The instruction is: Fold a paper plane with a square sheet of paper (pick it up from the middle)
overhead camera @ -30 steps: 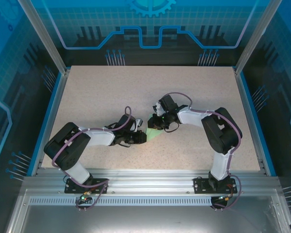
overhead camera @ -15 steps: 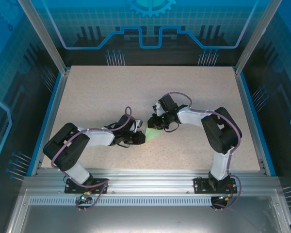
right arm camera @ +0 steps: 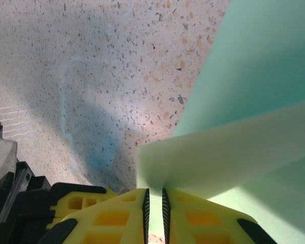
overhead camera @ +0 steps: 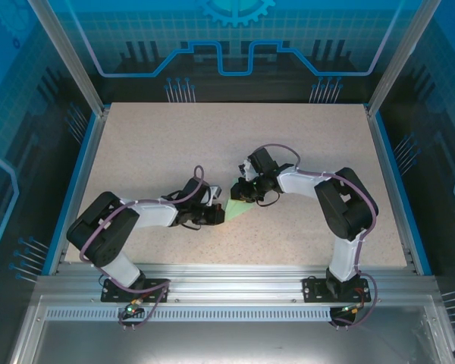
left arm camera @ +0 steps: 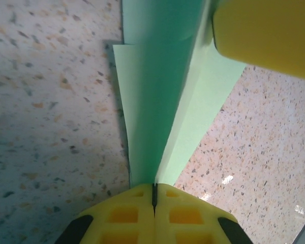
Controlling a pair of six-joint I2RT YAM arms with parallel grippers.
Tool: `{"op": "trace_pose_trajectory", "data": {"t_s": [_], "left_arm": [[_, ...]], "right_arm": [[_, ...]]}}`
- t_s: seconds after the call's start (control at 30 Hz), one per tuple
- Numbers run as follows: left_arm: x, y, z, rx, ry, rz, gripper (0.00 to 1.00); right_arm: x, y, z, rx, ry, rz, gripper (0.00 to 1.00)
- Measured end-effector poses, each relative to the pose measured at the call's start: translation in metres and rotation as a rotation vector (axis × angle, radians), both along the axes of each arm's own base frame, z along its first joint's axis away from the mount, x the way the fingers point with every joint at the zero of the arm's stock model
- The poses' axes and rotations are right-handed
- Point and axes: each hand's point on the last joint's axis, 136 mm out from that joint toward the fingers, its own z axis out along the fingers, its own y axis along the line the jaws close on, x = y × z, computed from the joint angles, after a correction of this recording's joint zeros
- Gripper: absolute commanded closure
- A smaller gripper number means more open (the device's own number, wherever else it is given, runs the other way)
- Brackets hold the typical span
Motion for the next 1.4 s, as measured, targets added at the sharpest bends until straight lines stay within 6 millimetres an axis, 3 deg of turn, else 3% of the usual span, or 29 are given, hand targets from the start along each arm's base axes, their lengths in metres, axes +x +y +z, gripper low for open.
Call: {"op": "trace_pose_trajectory", "data": {"t_s": [0.17, 0.57, 0.87, 1.03, 1.27, 1.4], "left_arm": [[0.004, 0.005, 0.002, -0.049, 0.039, 0.016, 1.0], [0.001, -0.006, -0.002, -0.107, 0.101, -0.012, 1.0], [0.001, -0.008, -0.002, -0.116, 0.111, -0.02, 0.96], [0.001, -0.008, -0.002, -0.116, 0.11, -0.02, 0.86], [0.001, -0.008, -0.002, -0.115, 0.108, -0.023, 0.85], [0.001, -0.007, -0.002, -0.113, 0.109, -0.024, 0.89]], "right_arm": [[0.002, 0.004, 0.003, 0.021, -0.011, 0.004, 0.8], [0.001, 0.013, 0.006, 0.055, -0.017, 0.018, 0.79], [0.002, 0.01, -0.006, 0.027, 0.007, -0.004, 0.78], [0.004, 0.006, -0.01, -0.005, 0.001, -0.022, 0.79], [0.005, 0.0, -0.015, -0.041, 0.001, -0.044, 0.79], [0.006, -0.001, -0.015, -0.044, 0.001, -0.05, 0.79]]}}
